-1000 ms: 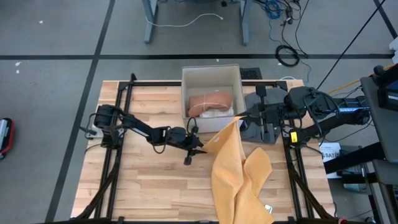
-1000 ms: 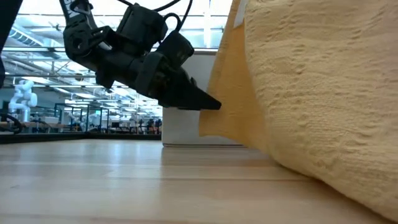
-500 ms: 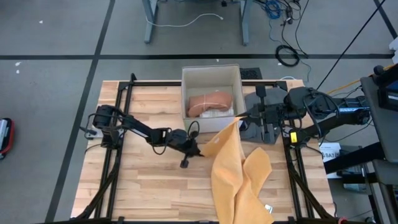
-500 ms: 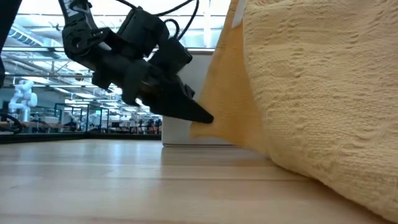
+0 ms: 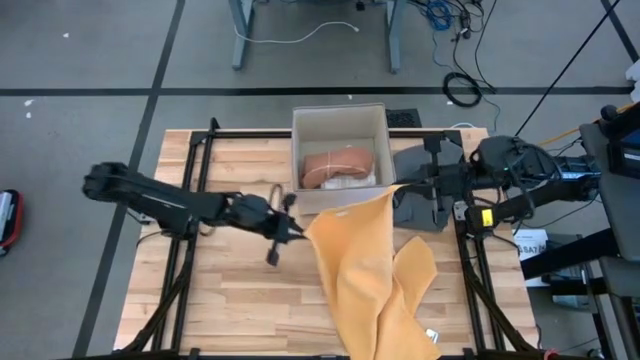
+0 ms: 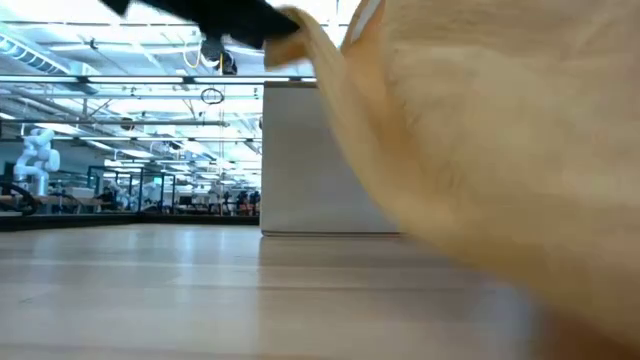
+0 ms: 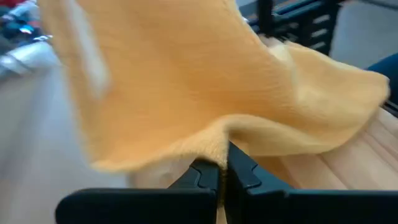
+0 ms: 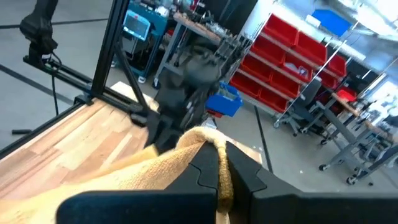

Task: Fold towel
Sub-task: Fold the orange towel

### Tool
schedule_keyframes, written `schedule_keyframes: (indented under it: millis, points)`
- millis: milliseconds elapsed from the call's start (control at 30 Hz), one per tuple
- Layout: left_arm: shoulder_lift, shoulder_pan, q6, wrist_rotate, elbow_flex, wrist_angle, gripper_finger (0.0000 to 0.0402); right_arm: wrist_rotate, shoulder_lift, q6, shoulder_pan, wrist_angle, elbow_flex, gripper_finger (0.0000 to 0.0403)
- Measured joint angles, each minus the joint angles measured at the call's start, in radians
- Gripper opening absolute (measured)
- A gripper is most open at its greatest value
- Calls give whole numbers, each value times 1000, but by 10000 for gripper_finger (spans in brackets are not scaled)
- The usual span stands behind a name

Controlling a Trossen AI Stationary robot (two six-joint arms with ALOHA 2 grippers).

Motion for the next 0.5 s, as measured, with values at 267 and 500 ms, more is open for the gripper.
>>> schedule_keyframes:
  millis: [267,500]
  points:
    - [-244,-10,127,-128,190,-205,1,-52,-51,-59,0,102,13,0]
    - [-330,-42,252,-133,332,-228,1,-198,-55,-105,0,105,130,0]
